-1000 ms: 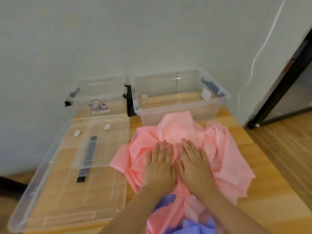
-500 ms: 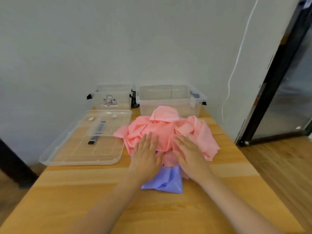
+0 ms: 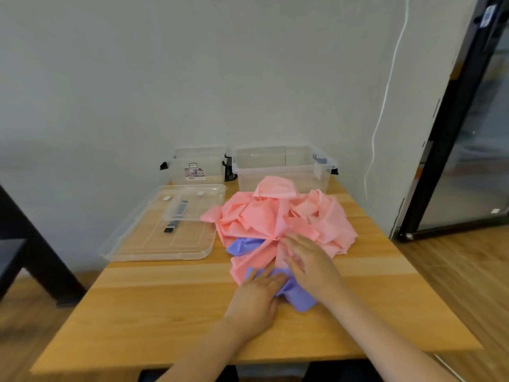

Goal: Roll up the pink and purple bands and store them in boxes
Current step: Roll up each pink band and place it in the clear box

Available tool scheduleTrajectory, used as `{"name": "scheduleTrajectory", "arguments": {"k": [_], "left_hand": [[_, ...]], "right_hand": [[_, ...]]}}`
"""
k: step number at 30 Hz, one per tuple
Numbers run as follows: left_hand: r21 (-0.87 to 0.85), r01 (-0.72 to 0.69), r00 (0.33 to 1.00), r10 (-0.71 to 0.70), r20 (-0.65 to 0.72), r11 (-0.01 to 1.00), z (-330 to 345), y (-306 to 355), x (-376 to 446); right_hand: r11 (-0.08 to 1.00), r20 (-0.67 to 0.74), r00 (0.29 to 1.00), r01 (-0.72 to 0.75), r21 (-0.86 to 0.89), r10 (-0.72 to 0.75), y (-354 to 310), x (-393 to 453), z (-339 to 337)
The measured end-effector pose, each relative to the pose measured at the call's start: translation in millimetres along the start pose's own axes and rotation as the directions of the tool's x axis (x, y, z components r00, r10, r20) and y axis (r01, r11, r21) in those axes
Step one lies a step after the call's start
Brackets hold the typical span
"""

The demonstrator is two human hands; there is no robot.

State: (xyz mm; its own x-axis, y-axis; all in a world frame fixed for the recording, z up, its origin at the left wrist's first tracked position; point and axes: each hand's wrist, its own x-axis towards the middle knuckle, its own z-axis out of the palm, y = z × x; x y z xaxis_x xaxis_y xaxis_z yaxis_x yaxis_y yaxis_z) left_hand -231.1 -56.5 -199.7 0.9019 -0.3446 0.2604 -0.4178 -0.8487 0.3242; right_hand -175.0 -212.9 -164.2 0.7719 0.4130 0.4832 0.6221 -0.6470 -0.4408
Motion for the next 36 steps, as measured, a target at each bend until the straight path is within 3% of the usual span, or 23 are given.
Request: {"name": "scheduleTrajectory", "arguments": {"k": [2,4,7,10,14,17,19,22,27,29,32,36], "left_hand": [[-0.076,-0.009,0.997,0.003,-0.074,0.997,-5,-4,-2],[-0.127,-0.01,0.989,-0.009,-0.145,0.992,-18,-18,-12],[0.02,-0.002,0.964,0.007,-0.266,1.0,-51,-53,-32],[0.106,0.108,0.95,-0.071,-0.305,0.988,-78,-87,-52],[0.251,0.121,0.993,-0.12,-0.019,0.96,-68,-113,-72],[0.07,0.316,0.938,-0.323,0.124,0.946,-57,-110,-81],[0.05,0.361,0.924,-0.364,0.114,0.931,-56,-106,-80],[0.278,0.317,0.931,-0.353,0.093,0.907,-54,-104,-75],[0.433,0.269,0.945,-0.323,0.053,0.86,-60,-122,-82],[0.481,0.301,0.936,-0.351,0.013,0.823,-69,-129,-88],[0.532,0.375,0.913,-0.4,-0.074,0.759,-77,-126,-84],[0.406,0.489,0.872,-0.444,-0.207,0.772,-83,-101,-62]], "right_hand": [[0.996,-0.023,0.997,0.069,-0.055,-0.071,-5,23,1],[0.983,0.113,0.983,0.157,-0.095,-0.146,-14,44,5],[0.929,0.376,0.9,0.311,-0.203,-0.219,-18,65,21],[0.87,0.483,0.853,0.38,-0.315,-0.197,-14,68,37],[0.862,0.35,0.894,0.394,-0.319,-0.279,-4,61,57],[0.876,0.279,0.918,0.365,-0.316,-0.282,-5,53,65],[0.863,0.284,0.911,0.385,-0.328,-0.299,-9,48,71],[0.838,0.256,0.886,0.453,-0.302,-0.387,-14,46,77],[0.813,0.002,0.838,0.53,-0.241,-0.546,3,41,66],[0.814,-0.012,0.845,0.512,-0.274,-0.535,19,38,53],[0.802,0.096,0.868,0.488,-0.345,-0.487,44,30,38],[0.869,0.097,0.93,0.366,-0.333,-0.355,44,15,27]]}}
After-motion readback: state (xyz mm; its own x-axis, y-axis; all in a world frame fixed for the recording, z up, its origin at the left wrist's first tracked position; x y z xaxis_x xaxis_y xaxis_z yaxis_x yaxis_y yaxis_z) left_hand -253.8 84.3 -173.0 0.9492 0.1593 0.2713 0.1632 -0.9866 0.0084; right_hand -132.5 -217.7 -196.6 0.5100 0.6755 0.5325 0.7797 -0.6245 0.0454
